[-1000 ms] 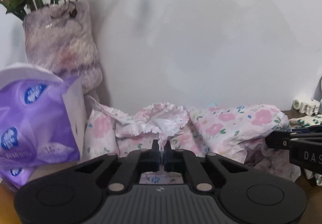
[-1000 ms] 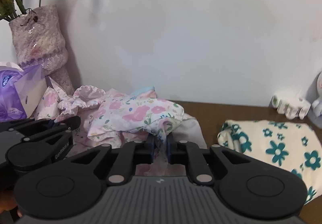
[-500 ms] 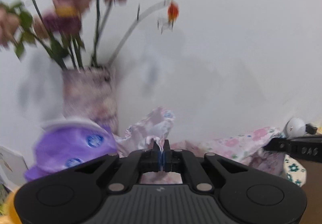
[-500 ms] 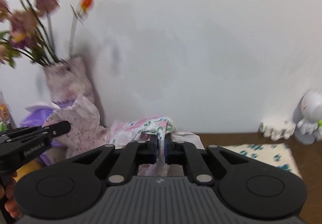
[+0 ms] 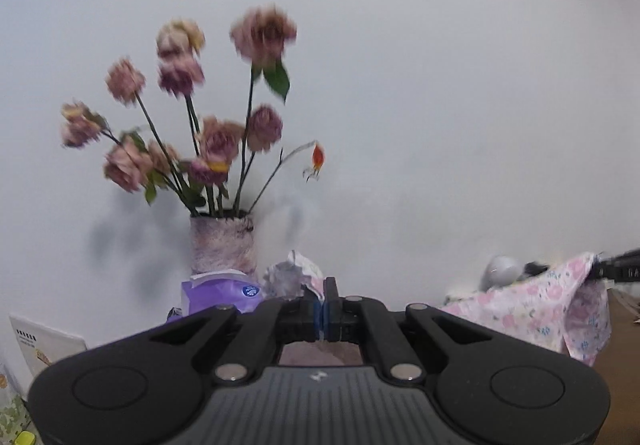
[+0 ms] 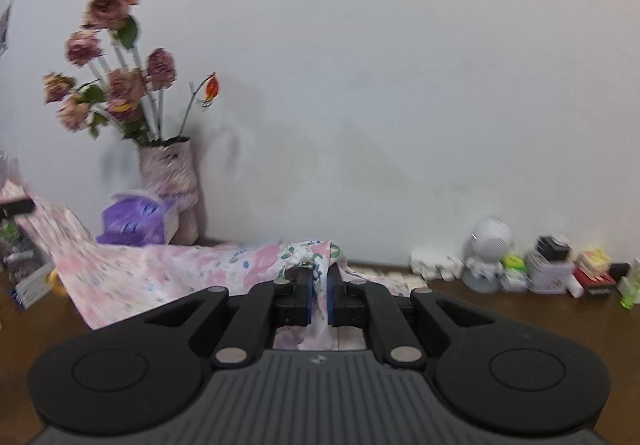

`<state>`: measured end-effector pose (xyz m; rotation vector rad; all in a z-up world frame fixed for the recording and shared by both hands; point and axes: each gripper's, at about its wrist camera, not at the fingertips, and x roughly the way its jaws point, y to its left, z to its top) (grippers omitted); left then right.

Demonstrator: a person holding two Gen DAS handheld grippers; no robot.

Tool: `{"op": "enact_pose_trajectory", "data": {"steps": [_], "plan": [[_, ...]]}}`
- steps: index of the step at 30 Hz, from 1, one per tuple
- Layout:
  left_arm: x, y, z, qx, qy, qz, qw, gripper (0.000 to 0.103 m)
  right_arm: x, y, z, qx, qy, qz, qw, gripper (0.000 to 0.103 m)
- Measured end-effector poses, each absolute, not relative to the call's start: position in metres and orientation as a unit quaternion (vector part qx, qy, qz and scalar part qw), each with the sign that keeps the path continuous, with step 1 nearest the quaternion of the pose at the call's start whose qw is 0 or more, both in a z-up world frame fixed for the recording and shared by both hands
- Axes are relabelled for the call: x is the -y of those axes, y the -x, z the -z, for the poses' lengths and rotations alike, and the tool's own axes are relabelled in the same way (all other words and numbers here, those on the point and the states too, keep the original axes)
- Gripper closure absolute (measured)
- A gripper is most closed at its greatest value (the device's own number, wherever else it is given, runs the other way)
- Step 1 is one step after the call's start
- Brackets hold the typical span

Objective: Fold clothes
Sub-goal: 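Lift the dress with both grippers and spread it flat onto the table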

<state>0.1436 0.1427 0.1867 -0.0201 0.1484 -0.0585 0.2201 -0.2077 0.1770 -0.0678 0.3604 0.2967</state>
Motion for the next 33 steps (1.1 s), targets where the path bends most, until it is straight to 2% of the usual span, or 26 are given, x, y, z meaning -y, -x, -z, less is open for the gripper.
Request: {"op": "enact_pose_trajectory", "data": {"steps": [7, 10, 13, 16, 21, 25, 33], "plan": [[-0.152, -0.058, -0.241, -0.021, 0.014, 0.019, 1.0, 0.102, 0.245, -0.131, -0.197, -0.206, 0.026, -0.202, 0.957, 0.098], [-0.15, -0.068, -0.258, -0.033, 0.02, -0.001, 0.999, 0.102, 0.252, -0.129, -0.206, -0.23, 0.011, -0.202, 0.952, 0.098], [-0.147, -0.11, -0.257, -0.083, 0.022, -0.016, 0.996, 0.102, 0.249, -0.165, -0.185, -0.28, 0.0, -0.19, 0.941, 0.097], [-0.142, -0.174, -0.224, -0.16, 0.005, -0.043, 0.986, 0.102, 0.245, -0.205, -0.16, -0.333, -0.013, -0.176, 0.926, 0.097], [-0.126, -0.267, -0.131, -0.26, -0.005, -0.064, 0.964, 0.102, 0.232, -0.276, -0.09, -0.409, -0.024, -0.154, 0.899, 0.097], [-0.13, -0.306, -0.085, -0.282, 0.009, -0.058, 0.958, 0.102, 0.227, -0.303, -0.055, -0.428, -0.027, -0.16, 0.889, 0.096], [-0.151, -0.34, -0.045, -0.295, 0.016, -0.059, 0.954, 0.102, 0.236, -0.341, -0.026, -0.438, -0.034, -0.162, 0.884, 0.094]]}}
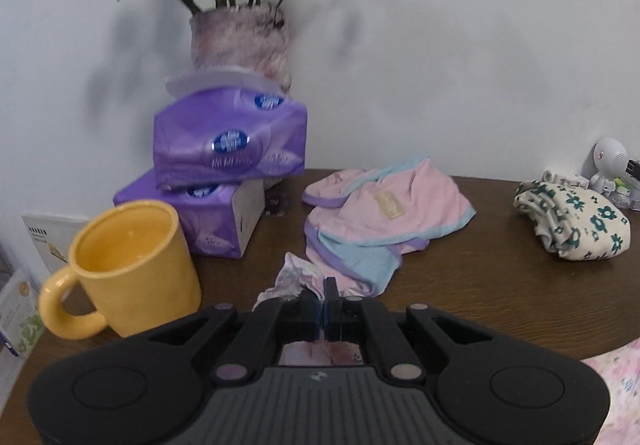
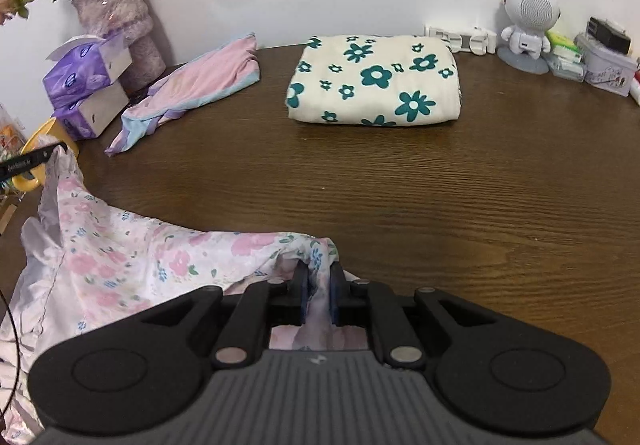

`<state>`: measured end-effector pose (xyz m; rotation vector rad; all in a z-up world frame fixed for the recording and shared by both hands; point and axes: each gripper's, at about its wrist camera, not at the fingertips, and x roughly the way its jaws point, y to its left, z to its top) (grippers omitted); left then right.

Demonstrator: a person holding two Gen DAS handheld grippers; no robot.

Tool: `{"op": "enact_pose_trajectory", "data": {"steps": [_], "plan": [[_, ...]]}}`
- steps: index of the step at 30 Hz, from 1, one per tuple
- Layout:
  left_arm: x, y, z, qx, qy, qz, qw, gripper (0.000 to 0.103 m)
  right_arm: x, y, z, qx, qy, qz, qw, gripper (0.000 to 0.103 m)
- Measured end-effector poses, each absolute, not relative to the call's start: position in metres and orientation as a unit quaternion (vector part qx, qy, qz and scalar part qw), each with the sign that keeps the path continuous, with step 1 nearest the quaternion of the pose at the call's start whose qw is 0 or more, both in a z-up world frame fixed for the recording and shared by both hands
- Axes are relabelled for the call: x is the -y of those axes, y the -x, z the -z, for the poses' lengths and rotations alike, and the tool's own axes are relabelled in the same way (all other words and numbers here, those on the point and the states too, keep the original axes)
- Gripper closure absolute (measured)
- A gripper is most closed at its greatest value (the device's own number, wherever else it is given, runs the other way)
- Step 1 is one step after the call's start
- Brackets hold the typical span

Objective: Fold clothes
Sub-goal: 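Lift the dress with both grippers and spread it flat onto the table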

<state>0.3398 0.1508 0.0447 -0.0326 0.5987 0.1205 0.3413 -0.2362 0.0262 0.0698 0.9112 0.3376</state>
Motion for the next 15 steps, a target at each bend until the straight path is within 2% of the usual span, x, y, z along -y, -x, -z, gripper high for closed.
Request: {"op": "enact_pose_trajectory", "data": {"steps": [4, 5, 6, 7, 8, 9, 10, 11, 12, 15], "plan": [[-0.155, -0.344, -0.034, -0.305, 0.021, -0.052, 0.951, 0.101, 0.239, -0.346, -0.02, -0.437, -0.04, -0.161, 0.884, 0.091], [-0.155, -0.343, -0.033, -0.306, 0.024, -0.049, 0.95, 0.097, 0.238, -0.346, -0.02, -0.435, -0.038, -0.16, 0.885, 0.09], [-0.156, -0.341, -0.033, -0.305, 0.029, -0.046, 0.951, 0.094, 0.238, -0.344, -0.02, -0.433, -0.037, -0.158, 0.887, 0.082], [-0.156, -0.338, -0.035, -0.304, 0.035, -0.044, 0.951, 0.079, 0.238, -0.342, -0.022, -0.429, -0.036, -0.155, 0.889, 0.065], [-0.157, -0.334, -0.037, -0.303, 0.043, -0.043, 0.951, 0.059, 0.238, -0.34, -0.024, -0.424, -0.035, -0.151, 0.892, 0.052], [-0.158, -0.327, -0.041, -0.3, 0.052, -0.044, 0.952, 0.049, 0.239, -0.336, -0.028, -0.415, -0.036, -0.147, 0.897, 0.028], [-0.16, -0.32, -0.045, -0.293, 0.061, -0.046, 0.953, 0.029, 0.241, -0.329, -0.033, -0.401, -0.035, -0.145, 0.904, 0.02], [-0.161, -0.31, -0.05, -0.281, 0.066, -0.047, 0.956, 0.018, 0.242, -0.322, -0.039, -0.389, -0.033, -0.148, 0.909, 0.02], [-0.161, -0.299, -0.054, -0.271, 0.068, -0.046, 0.959, 0.017, 0.243, -0.312, -0.045, -0.377, -0.031, -0.153, 0.913, 0.018], [-0.162, -0.263, -0.068, -0.252, 0.063, -0.034, 0.965, 0.013, 0.247, -0.274, -0.066, -0.332, -0.019, -0.168, 0.928, 0.0]]}}
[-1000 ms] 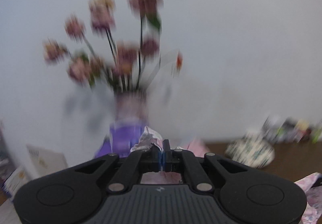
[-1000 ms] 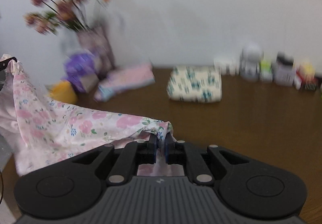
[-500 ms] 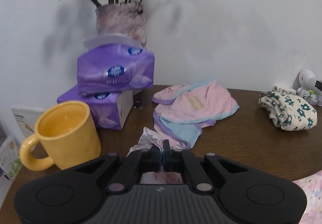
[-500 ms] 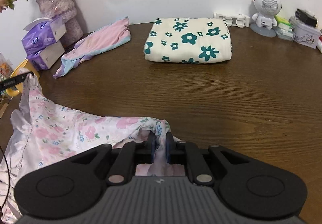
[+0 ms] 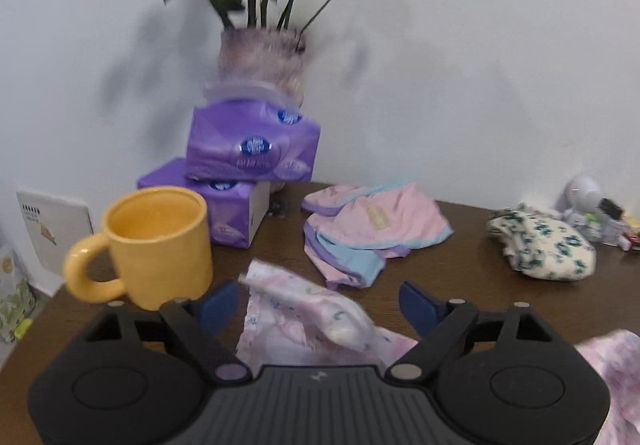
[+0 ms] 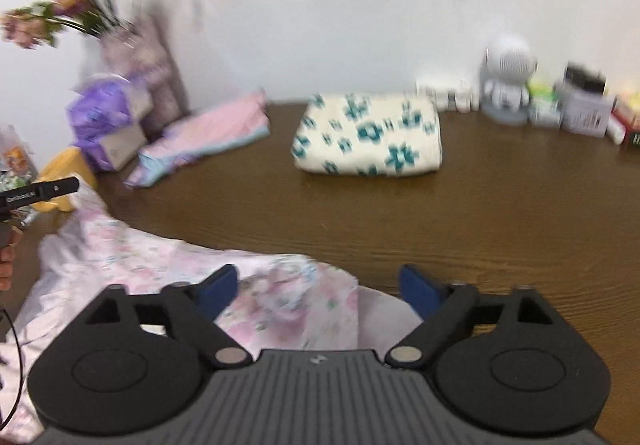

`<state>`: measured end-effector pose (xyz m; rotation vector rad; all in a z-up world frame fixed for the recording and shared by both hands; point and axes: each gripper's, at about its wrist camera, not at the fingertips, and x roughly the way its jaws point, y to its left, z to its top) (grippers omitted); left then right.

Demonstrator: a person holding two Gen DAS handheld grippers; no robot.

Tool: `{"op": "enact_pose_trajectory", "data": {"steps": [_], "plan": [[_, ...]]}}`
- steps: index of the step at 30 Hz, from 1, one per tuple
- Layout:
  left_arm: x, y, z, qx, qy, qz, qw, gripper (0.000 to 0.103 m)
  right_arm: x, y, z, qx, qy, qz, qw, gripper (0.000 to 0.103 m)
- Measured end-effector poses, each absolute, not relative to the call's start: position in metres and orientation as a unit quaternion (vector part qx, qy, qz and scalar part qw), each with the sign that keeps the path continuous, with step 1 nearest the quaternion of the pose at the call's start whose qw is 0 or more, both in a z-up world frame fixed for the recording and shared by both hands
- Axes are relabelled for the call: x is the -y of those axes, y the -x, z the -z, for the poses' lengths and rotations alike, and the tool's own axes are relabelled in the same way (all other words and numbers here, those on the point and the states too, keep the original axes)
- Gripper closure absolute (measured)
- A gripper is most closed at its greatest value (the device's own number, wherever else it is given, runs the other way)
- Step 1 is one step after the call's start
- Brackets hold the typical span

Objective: Fold clothes
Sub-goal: 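Lift the dress with both grippers and spread it flat onto the table, then open both grippers and release the dress on the table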

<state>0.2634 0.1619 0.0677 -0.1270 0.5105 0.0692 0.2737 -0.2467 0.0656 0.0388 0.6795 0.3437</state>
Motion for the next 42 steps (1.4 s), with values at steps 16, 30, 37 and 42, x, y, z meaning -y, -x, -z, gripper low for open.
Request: {"op": "enact_pose_trajectory", "data": {"steps": [16, 30, 37, 42], "plan": [[-0.121, -0.076, -0.043, -0.278, 0.097, 0.043, 0.955, 0.007, 0.219, -0.091, -0.042, -0.256, 0.002, -0.182, 0.949, 0.0], [-0.079, -0.012, -0.011, -0.284, 0.024, 0.064, 0.957, 0.007, 0.206, -0.052, -0.018, -0.258, -0.031, -0.219, 0.94, 0.0], [-0.07, -0.01, -0.005, -0.279, -0.025, 0.054, 0.959, 0.007, 0.193, -0.074, -0.012, -0.292, 0.059, -0.215, 0.93, 0.001], [-0.069, -0.008, -0.003, -0.276, -0.034, 0.054, 0.959, 0.009, 0.191, -0.086, -0.009, -0.294, 0.08, -0.207, 0.93, 0.003]]}}
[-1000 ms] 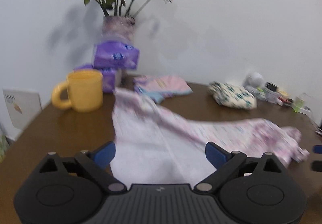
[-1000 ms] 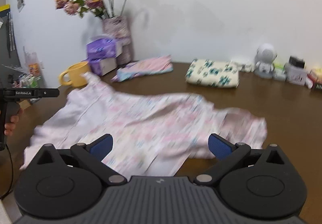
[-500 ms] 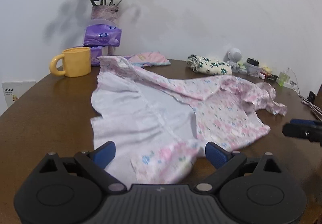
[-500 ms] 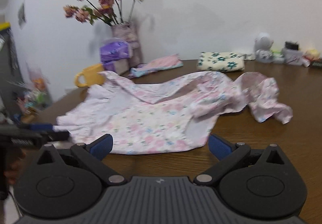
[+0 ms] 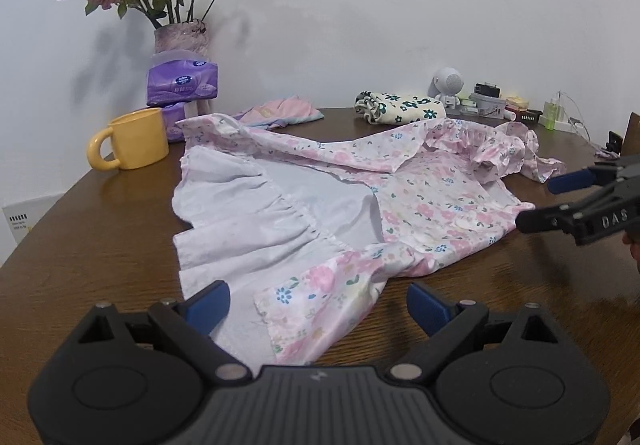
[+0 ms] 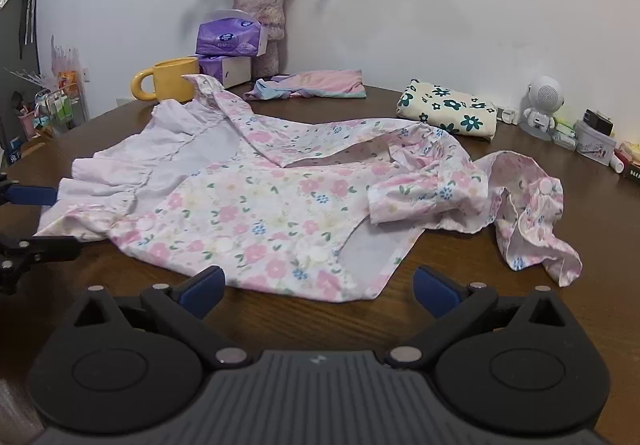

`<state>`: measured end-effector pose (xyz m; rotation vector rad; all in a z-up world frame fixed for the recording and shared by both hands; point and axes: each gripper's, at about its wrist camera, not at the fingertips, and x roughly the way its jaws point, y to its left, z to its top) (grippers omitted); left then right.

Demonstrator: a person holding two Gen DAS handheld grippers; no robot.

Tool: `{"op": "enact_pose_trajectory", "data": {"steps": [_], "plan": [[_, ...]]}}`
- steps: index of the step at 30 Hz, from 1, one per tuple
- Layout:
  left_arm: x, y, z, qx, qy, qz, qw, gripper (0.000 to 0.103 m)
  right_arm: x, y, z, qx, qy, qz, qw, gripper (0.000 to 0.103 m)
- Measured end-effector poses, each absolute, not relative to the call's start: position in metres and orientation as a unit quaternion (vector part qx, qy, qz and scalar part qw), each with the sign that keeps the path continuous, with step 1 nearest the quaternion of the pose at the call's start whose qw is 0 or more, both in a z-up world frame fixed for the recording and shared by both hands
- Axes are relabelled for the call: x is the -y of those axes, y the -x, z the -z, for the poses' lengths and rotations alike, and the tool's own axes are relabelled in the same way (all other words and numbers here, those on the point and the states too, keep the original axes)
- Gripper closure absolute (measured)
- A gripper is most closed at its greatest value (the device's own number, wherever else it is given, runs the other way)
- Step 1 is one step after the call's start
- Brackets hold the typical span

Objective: Fold clothes
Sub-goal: 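Open both grippers and release the dress on the table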

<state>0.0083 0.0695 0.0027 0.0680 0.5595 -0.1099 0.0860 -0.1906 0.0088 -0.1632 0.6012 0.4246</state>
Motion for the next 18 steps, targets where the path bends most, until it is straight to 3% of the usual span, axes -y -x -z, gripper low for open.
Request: {"op": "enact_pose_trajectory", "data": {"steps": [4, 8, 10, 15, 18], "plan": [[-0.0702, -0.0091, -0.0015, -0.279, -0.031, 0.054, 0.958, 0.016, 0.1918, -0.0906, -0.0077, -0.301, 0.077, -0.221, 0.924, 0.019], [-0.0703, -0.0097, -0.0008, -0.28, -0.031, 0.052, 0.958, 0.021, 0.1898, -0.0935, -0.0062, -0.311, 0.083, -0.233, 0.918, 0.027], [-0.0705, -0.0093, -0.0001, -0.28, -0.03, 0.051, 0.958, 0.023, 0.1895, -0.095, -0.0058, -0.316, 0.081, -0.238, 0.915, 0.042], [-0.0684, -0.0081, 0.0009, -0.279, -0.033, 0.051, 0.958, 0.029, 0.1918, -0.0963, -0.005, -0.322, 0.075, -0.245, 0.911, 0.063], [-0.0666, -0.0079, 0.0019, -0.279, -0.038, 0.053, 0.958, 0.043, 0.194, -0.096, -0.0048, -0.326, 0.07, -0.246, 0.91, 0.075]]}}
